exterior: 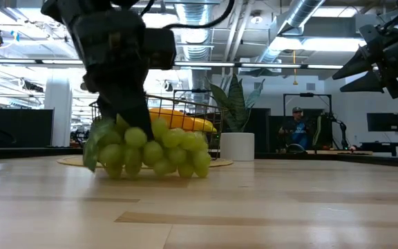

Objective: Build produce basket
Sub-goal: Put the grapes into the wire basket

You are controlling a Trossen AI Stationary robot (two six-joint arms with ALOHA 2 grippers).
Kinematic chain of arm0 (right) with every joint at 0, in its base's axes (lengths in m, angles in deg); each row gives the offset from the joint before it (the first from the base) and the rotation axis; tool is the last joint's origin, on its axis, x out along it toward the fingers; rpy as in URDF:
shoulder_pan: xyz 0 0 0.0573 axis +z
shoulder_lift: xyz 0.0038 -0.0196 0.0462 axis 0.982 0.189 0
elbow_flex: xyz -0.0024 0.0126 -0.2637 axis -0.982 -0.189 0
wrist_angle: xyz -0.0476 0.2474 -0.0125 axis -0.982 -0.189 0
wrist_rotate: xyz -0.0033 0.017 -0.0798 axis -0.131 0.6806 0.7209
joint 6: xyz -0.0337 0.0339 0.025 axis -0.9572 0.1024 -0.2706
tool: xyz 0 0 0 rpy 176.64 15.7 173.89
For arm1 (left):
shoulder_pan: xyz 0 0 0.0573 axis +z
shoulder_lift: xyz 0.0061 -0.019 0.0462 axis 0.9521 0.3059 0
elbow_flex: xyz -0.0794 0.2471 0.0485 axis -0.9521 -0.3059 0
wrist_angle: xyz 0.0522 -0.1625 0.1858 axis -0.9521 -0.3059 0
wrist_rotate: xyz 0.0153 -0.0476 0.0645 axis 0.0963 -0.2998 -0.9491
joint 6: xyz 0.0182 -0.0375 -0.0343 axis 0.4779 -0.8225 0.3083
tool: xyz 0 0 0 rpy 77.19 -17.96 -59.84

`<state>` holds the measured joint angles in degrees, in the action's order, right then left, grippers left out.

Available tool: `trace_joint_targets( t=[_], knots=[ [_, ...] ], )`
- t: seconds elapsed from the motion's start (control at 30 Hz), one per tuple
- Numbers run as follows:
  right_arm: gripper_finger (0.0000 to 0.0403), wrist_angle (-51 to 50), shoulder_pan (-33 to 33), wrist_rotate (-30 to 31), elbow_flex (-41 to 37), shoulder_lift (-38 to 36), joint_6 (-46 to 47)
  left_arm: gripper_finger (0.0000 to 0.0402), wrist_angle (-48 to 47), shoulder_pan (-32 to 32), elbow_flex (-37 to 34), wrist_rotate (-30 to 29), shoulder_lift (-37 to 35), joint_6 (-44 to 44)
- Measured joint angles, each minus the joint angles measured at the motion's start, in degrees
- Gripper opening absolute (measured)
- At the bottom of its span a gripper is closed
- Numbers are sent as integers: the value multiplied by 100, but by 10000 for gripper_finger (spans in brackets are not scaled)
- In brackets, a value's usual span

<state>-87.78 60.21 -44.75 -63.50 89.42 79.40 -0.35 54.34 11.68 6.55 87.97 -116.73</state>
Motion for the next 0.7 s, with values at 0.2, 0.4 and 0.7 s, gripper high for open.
trace_joint_targets(
  t=[0.2, 0.4, 0.7],
  knots=[
    [240, 0, 0, 2, -2, 0, 0, 120, -9, -4, 395, -2, 0, -49],
    [240, 0, 0, 2, -2, 0, -1, 84, -64, 85, 829, -8, 0, 1],
    [240, 0, 0, 4, 0, 0, -2, 45, -1071, 409, 1686, -75, 0, 645]
  ],
)
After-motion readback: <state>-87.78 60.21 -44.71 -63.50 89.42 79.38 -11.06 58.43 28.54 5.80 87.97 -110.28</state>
